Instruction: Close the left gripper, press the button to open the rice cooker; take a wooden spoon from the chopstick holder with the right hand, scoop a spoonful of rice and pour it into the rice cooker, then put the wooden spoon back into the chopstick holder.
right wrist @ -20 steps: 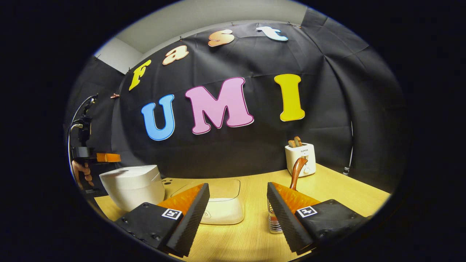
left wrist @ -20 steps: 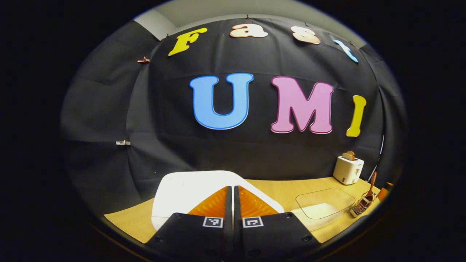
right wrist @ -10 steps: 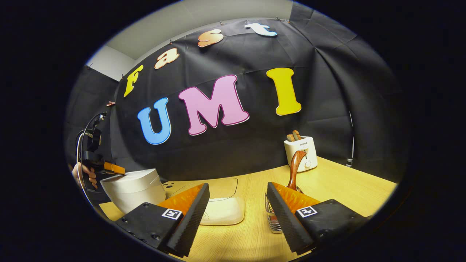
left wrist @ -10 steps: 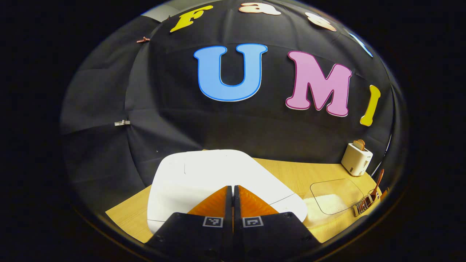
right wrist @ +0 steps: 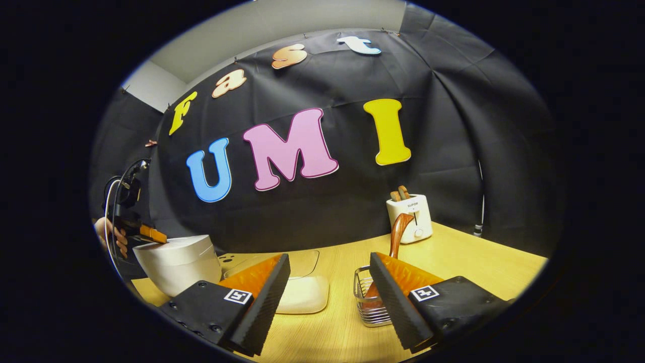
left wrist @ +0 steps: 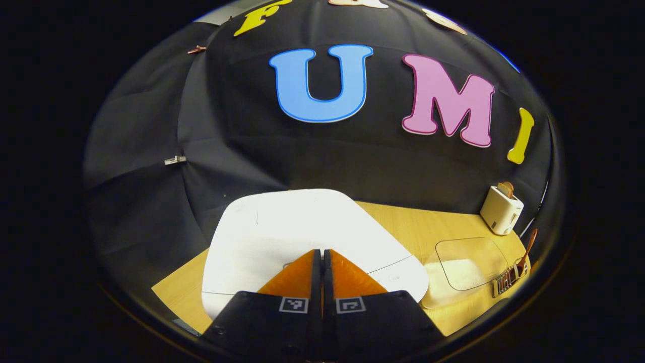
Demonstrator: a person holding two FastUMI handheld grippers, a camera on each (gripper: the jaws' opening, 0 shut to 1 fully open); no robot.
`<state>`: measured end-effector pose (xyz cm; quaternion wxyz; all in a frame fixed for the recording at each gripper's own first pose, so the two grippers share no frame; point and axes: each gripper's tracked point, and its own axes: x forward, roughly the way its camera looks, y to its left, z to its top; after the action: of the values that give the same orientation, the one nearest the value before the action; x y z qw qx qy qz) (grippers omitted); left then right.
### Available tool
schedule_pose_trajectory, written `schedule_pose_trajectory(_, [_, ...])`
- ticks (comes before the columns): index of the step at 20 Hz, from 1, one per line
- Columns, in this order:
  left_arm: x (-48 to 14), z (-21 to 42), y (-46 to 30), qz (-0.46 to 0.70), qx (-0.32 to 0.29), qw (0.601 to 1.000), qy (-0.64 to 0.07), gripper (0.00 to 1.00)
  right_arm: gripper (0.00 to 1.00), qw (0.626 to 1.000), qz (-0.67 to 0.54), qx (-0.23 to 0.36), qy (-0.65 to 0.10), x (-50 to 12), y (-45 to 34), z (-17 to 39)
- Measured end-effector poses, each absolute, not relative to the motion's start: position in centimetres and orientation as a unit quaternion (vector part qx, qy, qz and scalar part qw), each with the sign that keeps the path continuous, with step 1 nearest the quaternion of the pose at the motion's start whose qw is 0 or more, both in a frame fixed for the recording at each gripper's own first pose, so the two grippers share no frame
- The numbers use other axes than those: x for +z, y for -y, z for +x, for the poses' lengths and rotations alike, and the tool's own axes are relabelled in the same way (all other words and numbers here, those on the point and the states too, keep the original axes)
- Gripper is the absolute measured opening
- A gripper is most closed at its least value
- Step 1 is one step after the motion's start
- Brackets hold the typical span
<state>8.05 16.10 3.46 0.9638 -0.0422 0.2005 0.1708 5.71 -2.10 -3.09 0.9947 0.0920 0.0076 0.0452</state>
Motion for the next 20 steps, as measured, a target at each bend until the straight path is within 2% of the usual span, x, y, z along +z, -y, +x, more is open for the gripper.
schedule_pose_trajectory(3, [3.8,7.9,-16.2,-0.083,0.169,0.96,-0.208,0.06,0.98,0.993,0.106,0.044,-0.01,-3.4,2.2,5.4])
schedule_pose_trajectory(8, [4.5,8.0,-16.1,-0.071,0.167,0.965,-0.191,0.06,0.98,0.993,0.107,0.044,-0.013,-3.1,2.1,5.0])
schedule_pose_trajectory(13, [13.0,7.2,-16.5,0.013,0.186,0.981,-0.05,0.06,0.98,0.996,0.08,0.031,0.009,-0.8,2.6,4.2])
schedule_pose_trajectory(20, [16.5,3.2,-11.4,0.01,0.133,0.991,0.029,0.05,0.98,0.998,0.066,0.017,0.009,-0.2,3.0,2.8])
